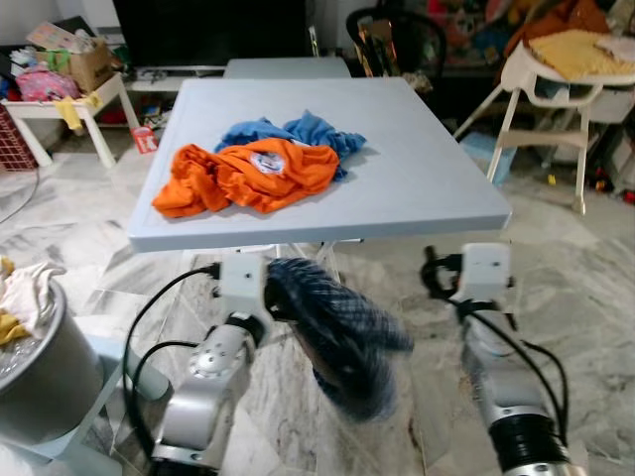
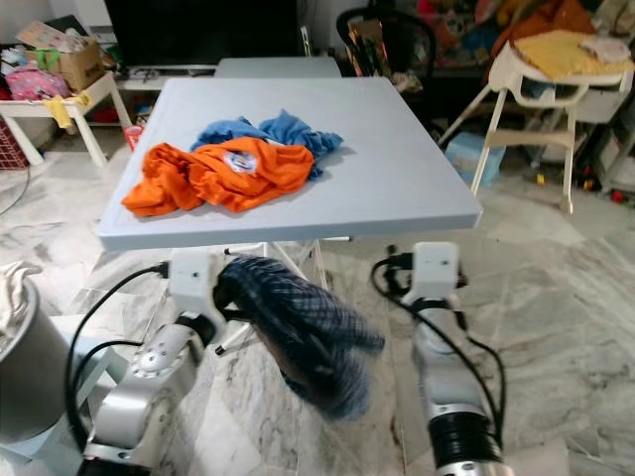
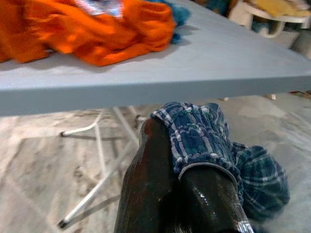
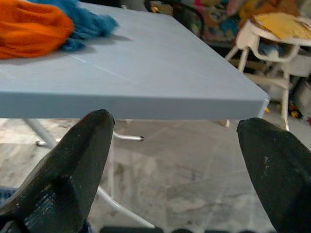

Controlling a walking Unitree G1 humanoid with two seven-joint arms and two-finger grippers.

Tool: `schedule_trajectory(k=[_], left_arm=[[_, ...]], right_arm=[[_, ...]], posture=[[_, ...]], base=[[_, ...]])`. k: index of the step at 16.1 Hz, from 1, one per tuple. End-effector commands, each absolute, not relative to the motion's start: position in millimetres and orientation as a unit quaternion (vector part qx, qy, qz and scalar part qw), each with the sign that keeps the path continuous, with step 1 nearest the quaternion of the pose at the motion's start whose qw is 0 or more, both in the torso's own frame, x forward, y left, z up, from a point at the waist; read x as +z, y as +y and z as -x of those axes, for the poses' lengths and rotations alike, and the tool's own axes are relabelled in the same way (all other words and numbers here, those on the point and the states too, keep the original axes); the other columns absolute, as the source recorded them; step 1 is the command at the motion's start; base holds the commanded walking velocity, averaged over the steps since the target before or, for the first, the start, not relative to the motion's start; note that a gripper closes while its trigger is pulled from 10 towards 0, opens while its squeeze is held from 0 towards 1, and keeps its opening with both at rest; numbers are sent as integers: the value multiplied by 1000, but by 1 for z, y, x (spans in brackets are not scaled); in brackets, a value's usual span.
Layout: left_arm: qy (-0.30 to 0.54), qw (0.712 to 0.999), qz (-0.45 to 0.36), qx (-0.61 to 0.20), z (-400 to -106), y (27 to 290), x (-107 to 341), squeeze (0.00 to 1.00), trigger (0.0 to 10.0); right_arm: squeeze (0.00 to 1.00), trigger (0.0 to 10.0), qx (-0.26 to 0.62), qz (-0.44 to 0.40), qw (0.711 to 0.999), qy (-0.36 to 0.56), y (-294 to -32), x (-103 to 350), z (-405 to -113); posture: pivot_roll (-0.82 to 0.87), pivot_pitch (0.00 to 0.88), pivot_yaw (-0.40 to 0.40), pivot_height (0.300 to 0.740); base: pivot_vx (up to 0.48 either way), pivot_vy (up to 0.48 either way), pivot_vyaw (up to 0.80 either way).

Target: Hang hanger

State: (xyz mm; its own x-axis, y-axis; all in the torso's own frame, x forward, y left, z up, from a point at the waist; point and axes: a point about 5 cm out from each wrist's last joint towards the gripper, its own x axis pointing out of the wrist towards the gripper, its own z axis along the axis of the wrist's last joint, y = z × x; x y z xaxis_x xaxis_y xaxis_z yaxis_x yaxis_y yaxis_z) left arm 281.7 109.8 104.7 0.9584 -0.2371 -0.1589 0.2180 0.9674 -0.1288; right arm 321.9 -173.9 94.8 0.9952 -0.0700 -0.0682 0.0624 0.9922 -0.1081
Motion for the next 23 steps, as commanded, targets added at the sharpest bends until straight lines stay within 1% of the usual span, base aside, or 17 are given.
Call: schedule_trajectory(k=[1,5,9,15,23], left_arm=[[103,988,59,-100,-282,115,100,0,10000],[127,984,74,-102,-277,114,91,0,10000],[126,982,86,-112,-279,112,93,0,10000],[120,982,85,-115,-284,120,96,0,10000],[122,980,94,-124,-285,117,95,0,10000]], right_arm=[[0,10000,-39,53,997,34,-179,98,-325],[0,10000,-37,57,997,37,-180,97,-325],[0,10000,-37,58,997,42,-178,93,-322],[0,10000,-41,59,996,45,-178,91,-318],[0,10000,-39,62,996,42,-177,92,-317]], posture=[[-69,0,-19,740],[-80,0,-16,740],[-86,0,-6,740],[-90,0,7,740],[-93,0,11,740]], base=[[0,0,-800],[0,0,-800],[0,61,-800],[0,440,-800],[0,480,-800]])
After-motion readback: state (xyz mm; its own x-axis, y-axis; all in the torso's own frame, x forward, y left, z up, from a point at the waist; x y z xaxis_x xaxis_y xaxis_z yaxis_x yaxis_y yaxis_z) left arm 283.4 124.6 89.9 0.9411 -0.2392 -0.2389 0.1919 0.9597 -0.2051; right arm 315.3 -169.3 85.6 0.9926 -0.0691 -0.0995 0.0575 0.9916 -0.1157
